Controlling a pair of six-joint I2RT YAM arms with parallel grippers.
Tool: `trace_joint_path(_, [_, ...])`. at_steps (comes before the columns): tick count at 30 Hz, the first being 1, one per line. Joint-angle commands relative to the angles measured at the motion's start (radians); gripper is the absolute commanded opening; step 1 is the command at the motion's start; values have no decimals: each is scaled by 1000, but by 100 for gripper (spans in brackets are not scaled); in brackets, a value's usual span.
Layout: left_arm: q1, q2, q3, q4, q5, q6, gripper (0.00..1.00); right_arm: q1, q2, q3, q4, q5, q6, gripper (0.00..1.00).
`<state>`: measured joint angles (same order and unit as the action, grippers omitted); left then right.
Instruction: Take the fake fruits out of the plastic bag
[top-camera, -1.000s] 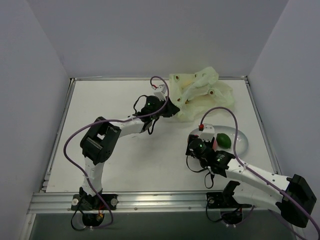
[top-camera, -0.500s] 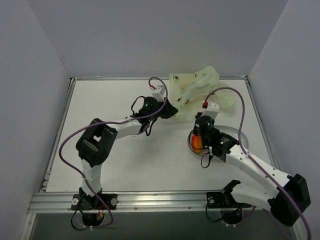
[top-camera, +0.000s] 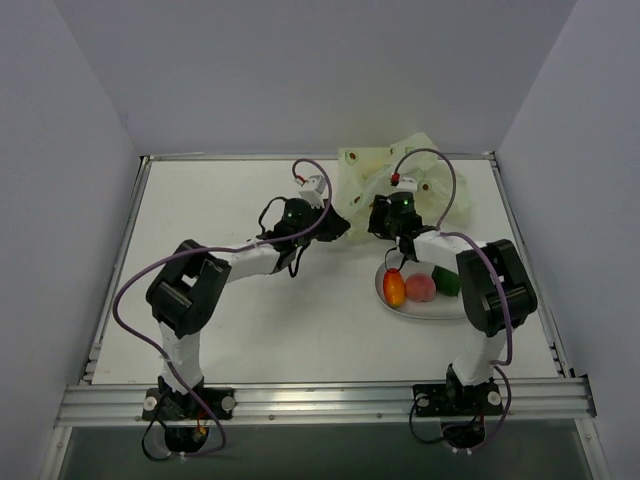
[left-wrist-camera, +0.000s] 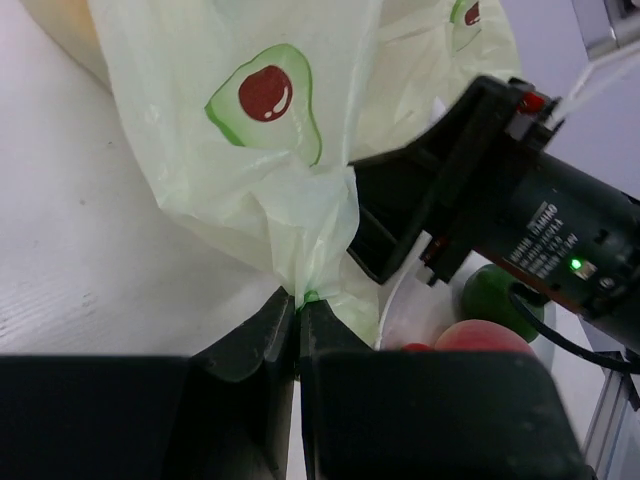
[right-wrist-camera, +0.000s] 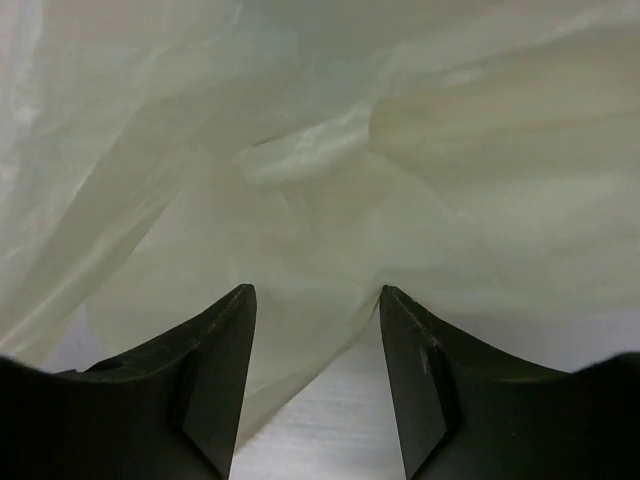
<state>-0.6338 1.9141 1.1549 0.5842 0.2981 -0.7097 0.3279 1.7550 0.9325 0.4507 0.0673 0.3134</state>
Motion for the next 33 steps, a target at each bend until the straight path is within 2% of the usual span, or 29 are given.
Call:
trace_joint_path(1, [0, -104, 0, 5, -48, 15, 2, -6, 78, 87, 169, 5, 49, 52])
trace_joint_path(2, [0, -121, -4, 2, -62, 15, 2, -6, 105, 123, 175, 23, 55, 57])
trace_joint_path(5, [-13, -151, -18, -1, -57, 10, 2, -7, 188, 150, 244, 46, 87, 62])
trace_joint_path(9, [-55, -182, -24, -47, -73, 33, 2, -9, 236, 163, 333, 25, 121, 63])
trace_joint_path(13, [-76, -198, -60, -73, -94, 29, 2, -7, 189, 109, 403, -32, 121, 62])
trace_joint_path(16, [-93, -210, -95, -81, -145, 26, 2, -7, 138, 40, 465, -9, 131, 61])
trace_joint_path(21, [-125, -222, -106, -112, -243, 64, 2, -30, 265, 158, 381, -52, 124, 60])
trace_joint_path(26, [-122, -188, -84, -138, -275, 82, 2, -33, 327, 230, 393, -129, 125, 69])
trace_joint_path(33, [-112, -159, -78, -115, -232, 90, 2, -47, 380, 276, 413, -147, 124, 61])
